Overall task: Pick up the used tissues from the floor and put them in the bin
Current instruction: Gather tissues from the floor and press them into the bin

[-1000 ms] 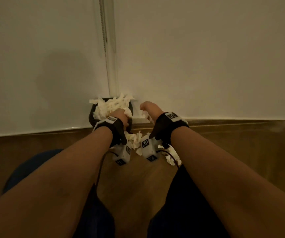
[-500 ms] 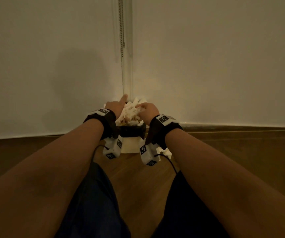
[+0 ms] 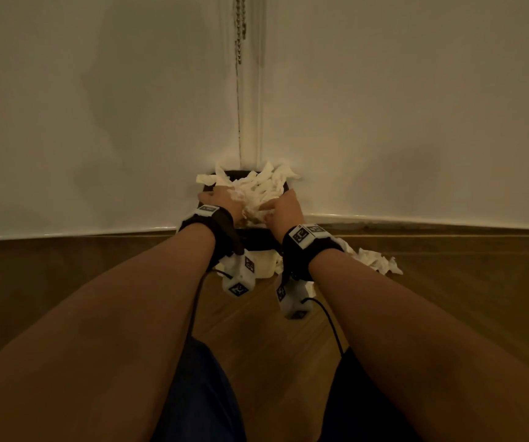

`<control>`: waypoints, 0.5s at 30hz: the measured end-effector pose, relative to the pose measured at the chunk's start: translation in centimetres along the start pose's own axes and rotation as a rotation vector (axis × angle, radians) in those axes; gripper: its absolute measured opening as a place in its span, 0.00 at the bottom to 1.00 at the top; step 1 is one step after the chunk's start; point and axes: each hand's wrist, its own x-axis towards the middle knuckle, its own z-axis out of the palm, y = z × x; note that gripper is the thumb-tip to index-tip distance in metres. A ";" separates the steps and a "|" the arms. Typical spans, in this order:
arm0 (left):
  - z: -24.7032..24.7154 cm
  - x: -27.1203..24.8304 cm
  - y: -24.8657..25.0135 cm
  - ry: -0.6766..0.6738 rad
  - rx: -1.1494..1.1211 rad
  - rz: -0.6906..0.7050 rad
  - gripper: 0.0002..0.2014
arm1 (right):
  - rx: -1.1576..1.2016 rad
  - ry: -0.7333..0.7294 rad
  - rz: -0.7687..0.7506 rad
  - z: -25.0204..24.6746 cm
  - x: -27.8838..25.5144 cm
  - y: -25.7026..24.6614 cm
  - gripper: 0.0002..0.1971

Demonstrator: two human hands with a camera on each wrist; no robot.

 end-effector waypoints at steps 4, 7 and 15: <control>0.9 0.4 -0.4 -0.021 0.130 0.025 0.26 | -0.050 -0.029 -0.026 0.6 1.0 0.2 0.12; 1.3 0.7 -0.8 -0.090 0.198 0.048 0.21 | -0.092 0.016 0.014 1.1 1.2 0.5 0.10; 0.9 0.2 -1.0 -0.145 0.460 0.169 0.13 | -0.247 -0.174 -0.009 1.6 1.7 -1.3 0.15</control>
